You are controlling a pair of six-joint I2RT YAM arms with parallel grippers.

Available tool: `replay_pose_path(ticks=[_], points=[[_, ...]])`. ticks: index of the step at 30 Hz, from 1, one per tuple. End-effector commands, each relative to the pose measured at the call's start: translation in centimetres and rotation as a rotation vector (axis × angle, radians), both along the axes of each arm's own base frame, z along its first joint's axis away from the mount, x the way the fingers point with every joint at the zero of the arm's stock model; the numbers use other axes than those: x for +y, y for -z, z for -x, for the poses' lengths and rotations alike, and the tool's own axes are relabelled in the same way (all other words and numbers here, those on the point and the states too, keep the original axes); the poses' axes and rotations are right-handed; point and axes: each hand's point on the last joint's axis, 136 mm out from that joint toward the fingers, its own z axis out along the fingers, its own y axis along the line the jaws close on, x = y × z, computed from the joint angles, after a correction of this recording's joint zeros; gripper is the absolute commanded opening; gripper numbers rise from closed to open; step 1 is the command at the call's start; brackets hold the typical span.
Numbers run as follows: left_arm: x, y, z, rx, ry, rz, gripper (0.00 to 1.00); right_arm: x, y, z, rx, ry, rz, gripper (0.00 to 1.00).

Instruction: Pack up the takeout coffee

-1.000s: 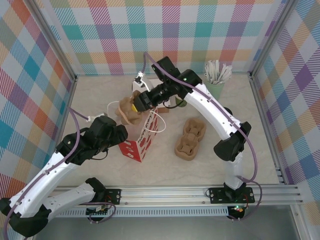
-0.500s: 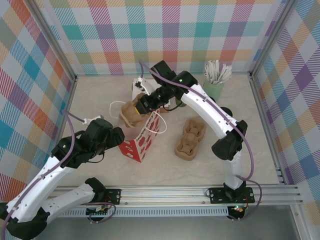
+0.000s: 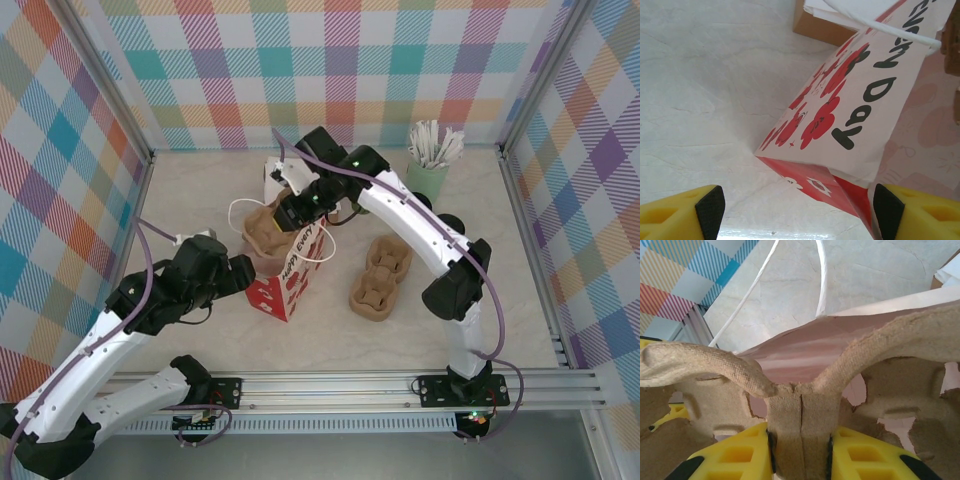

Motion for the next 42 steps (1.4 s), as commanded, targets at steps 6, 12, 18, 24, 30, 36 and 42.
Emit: replay_pose_path(ticks=[6, 12, 18, 24, 30, 36, 42], points=[[-0.7, 0.5, -0.3, 0.011, 0.037, -0.001, 0.81, -0.5, 2.0, -0.2, 0.014, 0.034, 0.062, 0.27], [-0.8, 0.9, -0.4, 0.024, 0.039, -0.013, 0.82, -0.1, 0.7, 0.1, 0.013, 0.026, 0.018, 0.27], [-0.8, 1.1, -0.5, 0.025, 0.036, -0.016, 0.84, -0.2, 0.0, -0.2, -0.008, 0.029, 0.017, 0.27], [-0.4, 1.1, -0.5, 0.025, 0.021, -0.028, 0.83, -1.2, 2.2, -0.3, -0.021, 0.027, 0.112, 0.27], [0.0, 1.2, -0.6, 0.023, -0.004, -0.042, 0.83, -2.4, 2.7, -0.2, -0.084, 0.012, 0.193, 0.27], [-1.0, 0.4, -1.1, -0.003, 0.025, -0.005, 0.83, -3.1, 3.3, 0.2, -0.128, -0.020, 0.284, 0.27], [-1.8, 0.1, -1.6, -0.001, 0.052, -0.007, 0.82, -3.7, 4.3, 0.7, -0.154, -0.059, 0.380, 0.27]])
